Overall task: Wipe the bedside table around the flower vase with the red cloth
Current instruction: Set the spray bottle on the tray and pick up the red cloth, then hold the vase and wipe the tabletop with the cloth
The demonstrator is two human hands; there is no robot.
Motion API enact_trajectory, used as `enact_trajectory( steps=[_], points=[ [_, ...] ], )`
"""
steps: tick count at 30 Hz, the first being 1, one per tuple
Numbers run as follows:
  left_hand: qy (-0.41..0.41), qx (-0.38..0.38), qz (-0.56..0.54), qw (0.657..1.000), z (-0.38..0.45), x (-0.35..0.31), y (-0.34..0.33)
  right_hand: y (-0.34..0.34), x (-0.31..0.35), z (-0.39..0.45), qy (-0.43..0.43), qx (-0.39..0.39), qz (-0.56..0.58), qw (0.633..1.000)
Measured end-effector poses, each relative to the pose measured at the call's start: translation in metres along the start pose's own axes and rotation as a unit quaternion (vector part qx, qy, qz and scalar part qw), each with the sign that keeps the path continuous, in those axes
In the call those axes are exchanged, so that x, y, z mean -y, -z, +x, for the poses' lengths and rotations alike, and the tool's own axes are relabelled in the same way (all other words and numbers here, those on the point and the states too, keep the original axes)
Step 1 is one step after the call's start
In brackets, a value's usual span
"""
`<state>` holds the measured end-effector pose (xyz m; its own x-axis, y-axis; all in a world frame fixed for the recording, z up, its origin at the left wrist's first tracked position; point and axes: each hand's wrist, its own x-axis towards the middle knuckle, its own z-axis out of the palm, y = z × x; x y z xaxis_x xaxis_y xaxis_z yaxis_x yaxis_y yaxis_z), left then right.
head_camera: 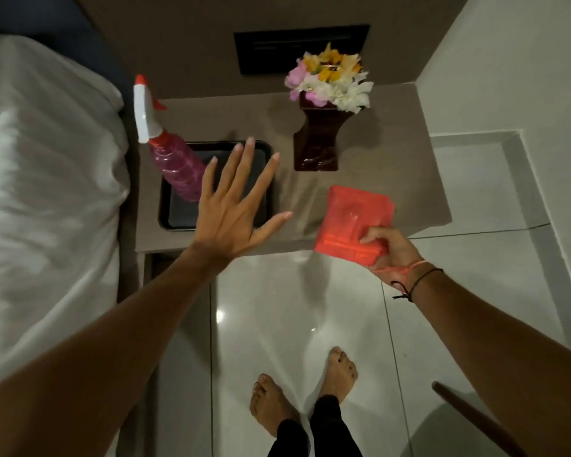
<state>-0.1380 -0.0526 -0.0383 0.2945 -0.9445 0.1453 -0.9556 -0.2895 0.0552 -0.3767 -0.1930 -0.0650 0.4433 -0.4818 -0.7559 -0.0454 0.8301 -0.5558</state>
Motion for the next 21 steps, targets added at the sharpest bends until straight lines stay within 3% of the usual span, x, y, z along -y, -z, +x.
enact_trajectory(
  steps=[10,16,21],
  points=[
    [-0.054,-0.040,0.072,0.995,0.132,-0.057,0.007,0.044,0.035,0.005,-0.007,0.024,0.059,0.998],
    [-0.059,0.055,0.019,0.997,0.184,-0.056,0.005,0.042,0.058,0.017,0.006,0.014,-0.030,0.999],
    [-0.061,0.075,0.026,0.995,0.209,-0.045,0.004,0.016,0.055,0.044,0.058,-0.079,-0.070,0.993]
  ],
)
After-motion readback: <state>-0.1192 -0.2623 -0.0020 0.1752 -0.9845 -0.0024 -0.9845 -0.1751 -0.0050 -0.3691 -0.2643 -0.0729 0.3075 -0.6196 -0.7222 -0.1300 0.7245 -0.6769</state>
